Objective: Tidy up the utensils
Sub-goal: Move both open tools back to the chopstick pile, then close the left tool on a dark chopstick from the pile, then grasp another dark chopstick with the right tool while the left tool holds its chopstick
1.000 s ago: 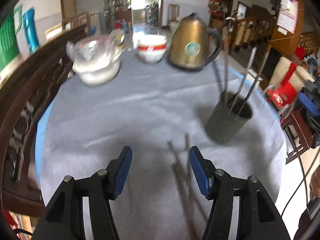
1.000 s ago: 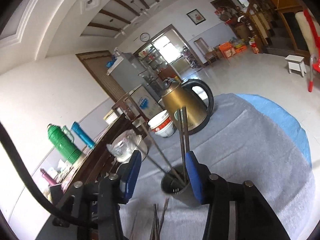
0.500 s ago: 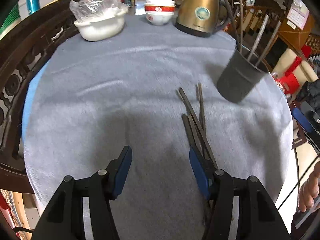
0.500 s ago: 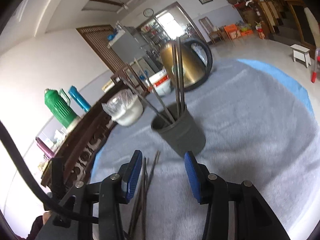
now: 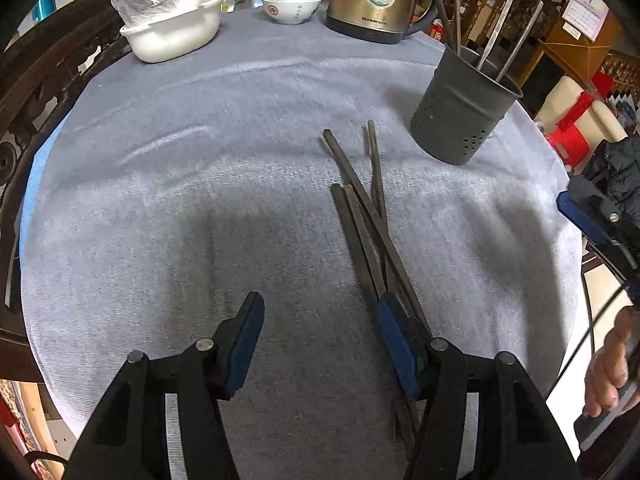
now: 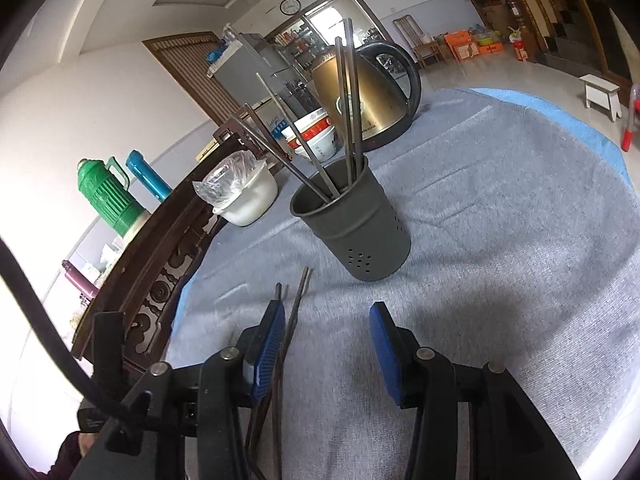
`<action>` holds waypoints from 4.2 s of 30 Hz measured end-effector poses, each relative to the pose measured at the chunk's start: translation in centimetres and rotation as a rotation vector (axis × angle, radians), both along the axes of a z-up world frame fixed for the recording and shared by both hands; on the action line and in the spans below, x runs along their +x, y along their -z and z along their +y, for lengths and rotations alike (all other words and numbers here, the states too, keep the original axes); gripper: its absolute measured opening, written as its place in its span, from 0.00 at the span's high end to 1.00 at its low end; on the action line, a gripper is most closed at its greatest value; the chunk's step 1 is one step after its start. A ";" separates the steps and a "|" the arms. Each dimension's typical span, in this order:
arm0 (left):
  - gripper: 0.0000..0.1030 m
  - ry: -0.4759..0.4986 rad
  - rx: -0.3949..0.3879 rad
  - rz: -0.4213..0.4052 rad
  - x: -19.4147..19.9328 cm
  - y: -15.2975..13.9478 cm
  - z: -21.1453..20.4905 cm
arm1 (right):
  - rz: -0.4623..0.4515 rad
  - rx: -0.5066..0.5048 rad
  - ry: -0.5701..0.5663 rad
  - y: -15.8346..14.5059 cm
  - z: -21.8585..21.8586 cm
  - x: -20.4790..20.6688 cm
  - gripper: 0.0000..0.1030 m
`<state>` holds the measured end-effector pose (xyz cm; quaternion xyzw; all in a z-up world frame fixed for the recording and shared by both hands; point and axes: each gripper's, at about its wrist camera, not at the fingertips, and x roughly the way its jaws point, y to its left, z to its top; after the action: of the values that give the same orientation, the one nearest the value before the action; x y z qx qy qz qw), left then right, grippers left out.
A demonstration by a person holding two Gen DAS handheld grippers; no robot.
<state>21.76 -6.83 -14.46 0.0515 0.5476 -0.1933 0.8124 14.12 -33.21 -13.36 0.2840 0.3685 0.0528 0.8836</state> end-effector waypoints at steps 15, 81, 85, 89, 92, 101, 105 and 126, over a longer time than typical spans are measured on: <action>0.41 0.031 0.051 -0.047 -0.6 0.2 -1.5 | 0.035 -0.084 -0.007 2.4 1.0 0.2 0.53; 0.92 -0.037 -0.060 -0.074 4.3 0.0 2.0 | 0.130 -0.113 0.006 5.4 2.0 0.1 0.53; 0.92 -0.066 -0.070 -0.059 5.4 -0.2 3.0 | 0.127 -0.107 0.007 5.5 1.9 0.1 0.53; 0.91 -0.080 -0.058 -0.053 5.6 -0.3 3.6 | 0.127 -0.109 0.007 5.4 2.0 0.1 0.53; 0.91 -0.049 -0.079 -0.062 5.0 -0.8 3.3 | 0.126 -0.109 0.008 5.4 2.0 0.1 0.53; 0.91 0.086 -0.114 -0.019 4.0 -1.1 -0.1 | 0.124 -0.110 0.006 5.4 2.0 0.1 0.53; 0.91 0.076 -0.096 0.037 5.0 0.0 -0.6 | 0.121 -0.100 0.005 5.5 1.8 0.2 0.53; 0.95 -0.009 -0.098 0.119 8.2 1.6 -1.7 | 0.118 -0.106 0.003 5.5 1.9 0.1 0.53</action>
<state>29.99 -8.54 -16.01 -0.0025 0.5849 -0.2191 0.7810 14.22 -31.34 -18.88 0.2398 0.4219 0.0150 0.8742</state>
